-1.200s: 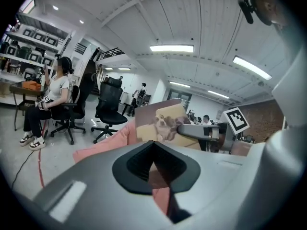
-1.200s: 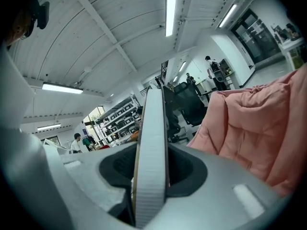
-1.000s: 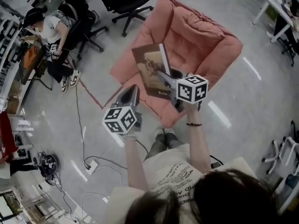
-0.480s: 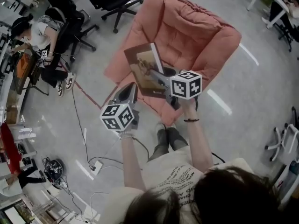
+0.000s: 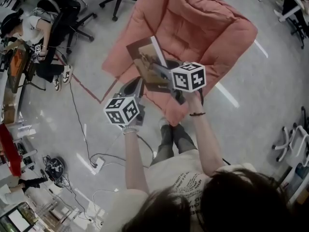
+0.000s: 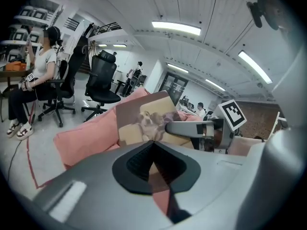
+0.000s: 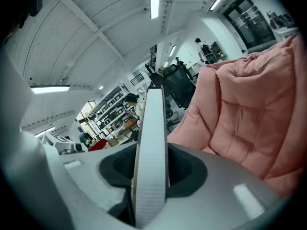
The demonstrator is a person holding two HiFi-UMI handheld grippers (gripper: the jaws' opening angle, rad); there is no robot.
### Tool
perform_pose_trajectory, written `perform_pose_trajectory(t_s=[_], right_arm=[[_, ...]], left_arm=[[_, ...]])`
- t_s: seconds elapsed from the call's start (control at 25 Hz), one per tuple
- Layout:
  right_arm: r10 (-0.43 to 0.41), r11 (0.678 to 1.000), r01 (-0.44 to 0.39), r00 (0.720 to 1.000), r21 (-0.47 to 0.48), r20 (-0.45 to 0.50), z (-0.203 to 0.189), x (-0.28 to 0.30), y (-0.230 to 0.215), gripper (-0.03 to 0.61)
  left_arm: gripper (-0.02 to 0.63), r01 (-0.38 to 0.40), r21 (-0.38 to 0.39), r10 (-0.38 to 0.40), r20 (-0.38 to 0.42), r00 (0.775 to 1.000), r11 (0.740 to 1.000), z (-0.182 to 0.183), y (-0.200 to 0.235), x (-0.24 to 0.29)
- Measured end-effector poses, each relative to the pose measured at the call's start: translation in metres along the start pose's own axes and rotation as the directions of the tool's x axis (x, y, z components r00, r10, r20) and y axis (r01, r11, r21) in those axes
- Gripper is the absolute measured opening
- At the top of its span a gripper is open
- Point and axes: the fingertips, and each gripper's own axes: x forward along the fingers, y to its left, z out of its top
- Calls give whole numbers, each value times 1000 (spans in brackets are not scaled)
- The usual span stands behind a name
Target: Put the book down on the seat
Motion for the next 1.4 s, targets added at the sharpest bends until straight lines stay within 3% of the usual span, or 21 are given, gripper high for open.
perform_pose_trajectory(t_s=[0.4,0.84,1.24,1.4], right_arm=[[-30,999,32,997,25,-66,-33,44,-47,149],[-69,994,80,988,72,-138,-90,87,-104,150],[-102,987,123,976,101,-193,-166,110,-160,149],[-114,981,142,971,130,-208,-184,117,-175,149]], left_arm=[[-6,8,-58,-11,-46,999,998,-30,40,45],[-5,32,-129,-48,-120,992,991,-91,69,97],[-5,56,-98,-73,-180,981,994,-168,87,137],[-5,58,-106,-78,-198,977,993,-182,98,147]])
